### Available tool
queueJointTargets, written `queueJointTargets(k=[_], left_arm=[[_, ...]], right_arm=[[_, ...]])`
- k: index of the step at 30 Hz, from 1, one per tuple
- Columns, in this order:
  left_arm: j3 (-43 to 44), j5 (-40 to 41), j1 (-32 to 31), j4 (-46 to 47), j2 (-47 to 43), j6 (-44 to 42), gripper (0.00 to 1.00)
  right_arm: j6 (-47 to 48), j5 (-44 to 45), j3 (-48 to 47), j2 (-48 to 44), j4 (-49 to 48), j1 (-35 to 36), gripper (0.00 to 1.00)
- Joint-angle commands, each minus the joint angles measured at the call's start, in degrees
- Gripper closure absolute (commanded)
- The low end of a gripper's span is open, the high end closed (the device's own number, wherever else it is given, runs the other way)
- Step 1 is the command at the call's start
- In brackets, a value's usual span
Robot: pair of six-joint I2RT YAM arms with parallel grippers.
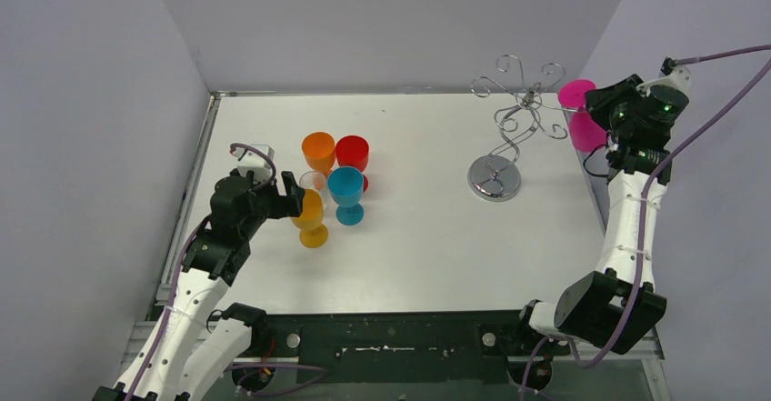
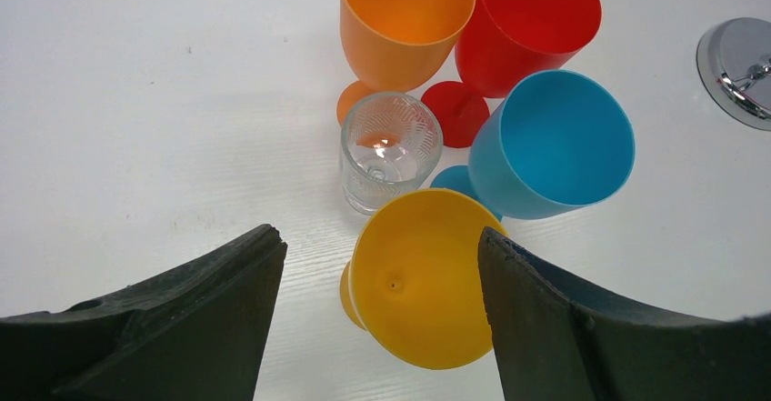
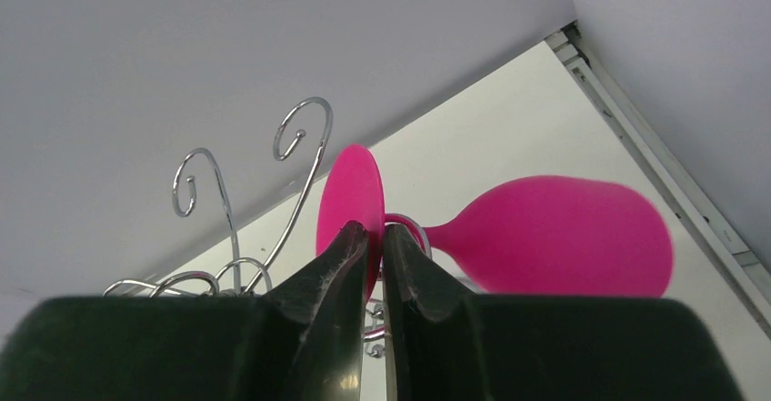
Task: Take the wine glass off the wine glass rack
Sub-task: Pick up the wine glass from the wine rack.
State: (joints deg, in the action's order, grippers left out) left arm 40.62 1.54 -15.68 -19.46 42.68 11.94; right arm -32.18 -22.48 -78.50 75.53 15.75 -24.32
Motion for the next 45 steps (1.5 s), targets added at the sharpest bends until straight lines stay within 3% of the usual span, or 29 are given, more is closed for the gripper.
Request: queueJointTargets(k=[1, 4, 13, 24, 45], left_arm=[[0.0, -1.0, 0.3, 3.1, 0.0, 0.4, 0.25], [0.0, -0.9, 0.3, 3.1, 0.0, 0.5, 0.25], [0.0, -0.8, 0.4, 3.1, 0.0, 0.4, 0.25], [0.0, -1.0, 0.4, 2.8, -0.4, 0.4, 0.25], [-0.8, 0.7, 0.2, 0.9, -4.7, 0.6, 0.25]], right_arm=[[-2.5, -1.6, 1.3, -1.4, -3.9, 0.0, 0.93], [-5.6, -2.3, 3.2, -2.2, -6.4, -0.1, 1.0], [-16.7, -3.0, 8.2, -5.8, -14.8, -1.0, 1.0], [-23.8, 0.7, 12.7, -9.9, -19.7, -2.7, 1.0], [-25.0, -2.8, 17.3, -13.1, -19.5, -3.7, 1.0]])
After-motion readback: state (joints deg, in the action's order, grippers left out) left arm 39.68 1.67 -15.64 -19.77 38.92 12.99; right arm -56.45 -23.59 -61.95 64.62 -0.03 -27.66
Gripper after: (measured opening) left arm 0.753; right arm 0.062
